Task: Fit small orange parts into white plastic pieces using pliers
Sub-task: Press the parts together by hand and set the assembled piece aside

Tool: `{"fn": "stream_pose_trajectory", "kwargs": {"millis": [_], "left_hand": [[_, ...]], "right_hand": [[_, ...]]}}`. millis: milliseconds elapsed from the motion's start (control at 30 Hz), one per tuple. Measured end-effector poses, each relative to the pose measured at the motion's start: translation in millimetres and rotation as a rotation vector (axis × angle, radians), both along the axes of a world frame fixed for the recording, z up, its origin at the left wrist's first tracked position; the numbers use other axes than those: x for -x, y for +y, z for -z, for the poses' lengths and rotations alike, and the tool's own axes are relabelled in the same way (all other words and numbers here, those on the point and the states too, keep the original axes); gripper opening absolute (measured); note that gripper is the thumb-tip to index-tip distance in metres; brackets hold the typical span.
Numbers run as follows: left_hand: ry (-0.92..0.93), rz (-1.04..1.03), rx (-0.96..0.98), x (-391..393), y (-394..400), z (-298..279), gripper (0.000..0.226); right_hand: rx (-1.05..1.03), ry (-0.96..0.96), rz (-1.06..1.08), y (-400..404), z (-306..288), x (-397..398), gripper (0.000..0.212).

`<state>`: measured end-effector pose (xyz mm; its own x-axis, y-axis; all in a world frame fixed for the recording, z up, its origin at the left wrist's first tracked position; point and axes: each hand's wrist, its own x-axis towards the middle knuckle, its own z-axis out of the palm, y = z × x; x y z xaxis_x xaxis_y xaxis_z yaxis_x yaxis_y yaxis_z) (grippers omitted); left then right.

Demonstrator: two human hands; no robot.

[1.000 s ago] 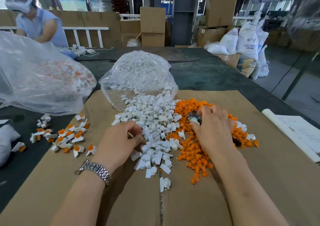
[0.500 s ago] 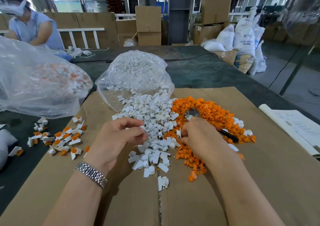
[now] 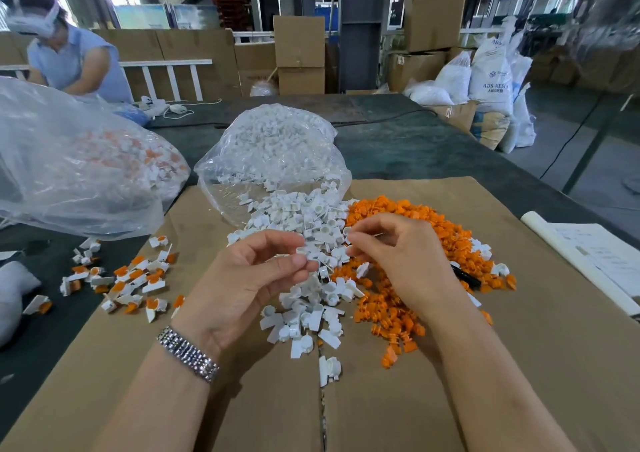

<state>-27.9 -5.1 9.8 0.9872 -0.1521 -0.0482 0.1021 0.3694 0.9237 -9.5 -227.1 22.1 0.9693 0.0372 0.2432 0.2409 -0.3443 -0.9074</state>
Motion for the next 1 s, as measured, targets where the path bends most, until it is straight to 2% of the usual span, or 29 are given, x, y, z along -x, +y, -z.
{"fn": "stream_pose_trajectory", "kwargs": {"millis": [167, 267, 367, 533, 667, 900, 1000], "left_hand": [[-0.034, -0.024, 0.015, 3.0, -7.0, -2.7, 0.025], [-0.132, -0.112, -0.244, 7.6, -14.1, -5.5, 0.017], [-0.241, -0.202, -0.462, 10.3, -19.3, -3.5, 0.014], [-0.38, -0.293, -0.568, 9.8, -26.0, -0.7, 0.016], [-0.41, -0.341, -0.613, 10.5, -30.3, 1.5, 0.024], [-0.482, -0.382, -0.6, 8.8, -32.0, 5.7, 0.041], [-0.652, -0.466, -0.736, 7.9, -35.4, 9.8, 0.044]], "right_hand": [[-0.225, 0.067, -0.157, 6.6, -5.4, 5.3, 0.007], [-0.361, 0.158, -0.265, 12.3, -4.2, 7.1, 0.014], [-0.31, 0.149, -0.264, 19.2, 0.0, 6.1, 0.011], [-0.234, 0.117, -0.165, 24.6, 5.7, 4.7, 0.008], [-0.252, 0.114, -0.114, 28.6, 6.8, 3.7, 0.006], [-0.292, 0.106, -0.175, 26.5, 7.6, 3.8, 0.007], [-0.319, 0.158, -0.201, 27.6, 9.6, 2.8, 0.008]]}}
